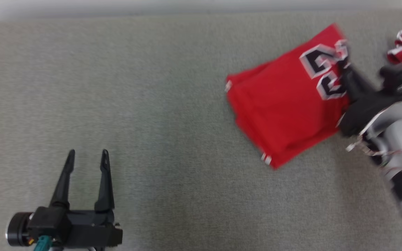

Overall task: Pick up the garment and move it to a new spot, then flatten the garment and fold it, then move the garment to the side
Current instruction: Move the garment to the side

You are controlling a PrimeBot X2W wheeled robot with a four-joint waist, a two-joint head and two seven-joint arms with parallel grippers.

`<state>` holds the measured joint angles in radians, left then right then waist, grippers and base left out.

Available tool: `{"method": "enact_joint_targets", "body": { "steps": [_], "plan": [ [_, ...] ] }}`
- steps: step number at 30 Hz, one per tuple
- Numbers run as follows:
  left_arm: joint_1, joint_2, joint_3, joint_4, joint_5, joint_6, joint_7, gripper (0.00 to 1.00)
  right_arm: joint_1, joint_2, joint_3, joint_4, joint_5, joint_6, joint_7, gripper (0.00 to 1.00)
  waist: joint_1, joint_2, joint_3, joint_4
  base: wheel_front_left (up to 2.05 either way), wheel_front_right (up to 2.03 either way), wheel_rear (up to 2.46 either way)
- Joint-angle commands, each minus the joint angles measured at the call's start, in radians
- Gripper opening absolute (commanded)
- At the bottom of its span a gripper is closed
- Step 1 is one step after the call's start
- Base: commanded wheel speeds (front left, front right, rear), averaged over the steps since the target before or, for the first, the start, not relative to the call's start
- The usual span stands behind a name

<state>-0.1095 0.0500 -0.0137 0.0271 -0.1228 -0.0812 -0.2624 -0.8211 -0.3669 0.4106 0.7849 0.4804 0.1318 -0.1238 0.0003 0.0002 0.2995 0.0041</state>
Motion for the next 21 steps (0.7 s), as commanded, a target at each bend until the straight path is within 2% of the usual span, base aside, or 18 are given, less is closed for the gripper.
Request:
{"method": "enact_joint_targets", "body": {
  "steps": [1,5,12,21],
  "plan": [
    [-0.025,0.002,0.011,-0.011,0.012,-0.006,-0.003,1.0,-0.039,-0.042,0.011,-0.024,0.014,-0.003,0.002,0.0,-0.0003,-0.0002,0.101,-0.071,0.0,0.0,0.0],
    [-0.044,0.003,0.019,-0.035,0.035,-0.013,-0.003,1.0,-0.097,-0.143,0.04,-0.061,0.034,-0.003,0.014,0.0,-0.0003,-0.0002,0.154,-0.117,0.0,0.0,0.0],
    [-0.046,0.022,0.054,-0.087,0.058,-0.018,-0.003,1.0,-0.187,-0.274,0.079,-0.108,0.058,-0.003,0.039,0.0,-0.0003,-0.0002,0.215,-0.185,0.0,0.0,0.0],
    [-0.029,0.047,0.066,-0.141,0.083,-0.022,-0.003,1.0,-0.304,-0.395,0.115,-0.083,0.102,-0.003,0.095,0.0,-0.0003,-0.0002,0.258,-0.231,0.0,0.0,0.0]
  ]
}}
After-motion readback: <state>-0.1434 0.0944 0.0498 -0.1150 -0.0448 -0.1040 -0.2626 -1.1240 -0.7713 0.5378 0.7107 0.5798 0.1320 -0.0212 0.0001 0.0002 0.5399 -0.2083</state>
